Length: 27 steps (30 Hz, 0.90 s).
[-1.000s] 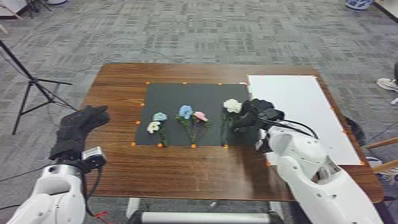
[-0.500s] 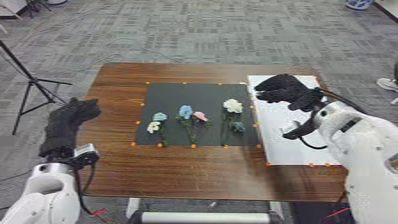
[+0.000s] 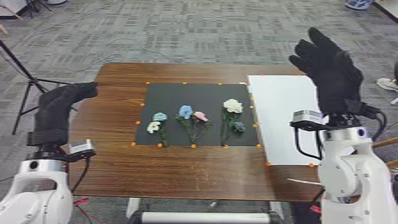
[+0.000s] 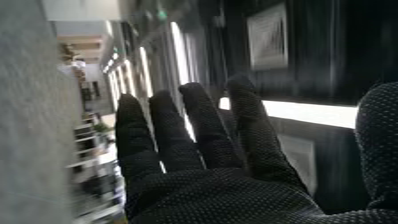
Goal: Arrange flowers
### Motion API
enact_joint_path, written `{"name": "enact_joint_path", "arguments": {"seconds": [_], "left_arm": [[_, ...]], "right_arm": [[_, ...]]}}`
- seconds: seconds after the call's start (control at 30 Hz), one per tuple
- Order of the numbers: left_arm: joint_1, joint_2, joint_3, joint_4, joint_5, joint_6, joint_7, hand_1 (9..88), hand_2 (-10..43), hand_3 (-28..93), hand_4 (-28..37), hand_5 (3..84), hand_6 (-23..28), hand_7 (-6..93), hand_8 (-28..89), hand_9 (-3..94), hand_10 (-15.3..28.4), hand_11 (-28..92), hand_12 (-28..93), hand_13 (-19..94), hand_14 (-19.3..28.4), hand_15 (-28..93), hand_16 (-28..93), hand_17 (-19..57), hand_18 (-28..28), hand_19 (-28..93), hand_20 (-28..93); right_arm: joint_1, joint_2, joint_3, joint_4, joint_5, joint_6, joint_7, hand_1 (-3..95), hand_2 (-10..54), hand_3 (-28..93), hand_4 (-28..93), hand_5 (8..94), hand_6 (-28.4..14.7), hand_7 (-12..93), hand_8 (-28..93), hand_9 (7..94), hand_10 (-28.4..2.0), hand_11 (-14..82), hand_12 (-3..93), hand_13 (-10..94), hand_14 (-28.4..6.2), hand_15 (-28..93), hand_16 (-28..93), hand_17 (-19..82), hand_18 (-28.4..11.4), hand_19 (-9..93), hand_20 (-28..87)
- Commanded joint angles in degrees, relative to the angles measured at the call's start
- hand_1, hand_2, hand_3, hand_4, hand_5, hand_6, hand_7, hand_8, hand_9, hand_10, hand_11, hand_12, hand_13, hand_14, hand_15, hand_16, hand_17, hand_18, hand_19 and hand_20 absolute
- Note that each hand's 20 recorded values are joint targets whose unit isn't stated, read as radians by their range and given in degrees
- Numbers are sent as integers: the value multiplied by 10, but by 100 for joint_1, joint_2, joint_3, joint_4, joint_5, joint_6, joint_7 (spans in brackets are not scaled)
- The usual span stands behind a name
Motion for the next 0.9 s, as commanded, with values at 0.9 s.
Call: {"name": "enact_joint_path", "arguments": {"seconds": [0.9], "left_arm": [[593,-550,-65,-340,-346,-135,171,237,103,675,-283,556,-3,190,-83,542,139,219,152,403,150,146,-3,92,72,25,168]], "right_arm": [[-922,-770,694,-116,-424,-1282,-9,76,44,720,-160,419,-34,66,-69,405,-171,41,110,295,-167,72,171,136,-179,190,237]]}}
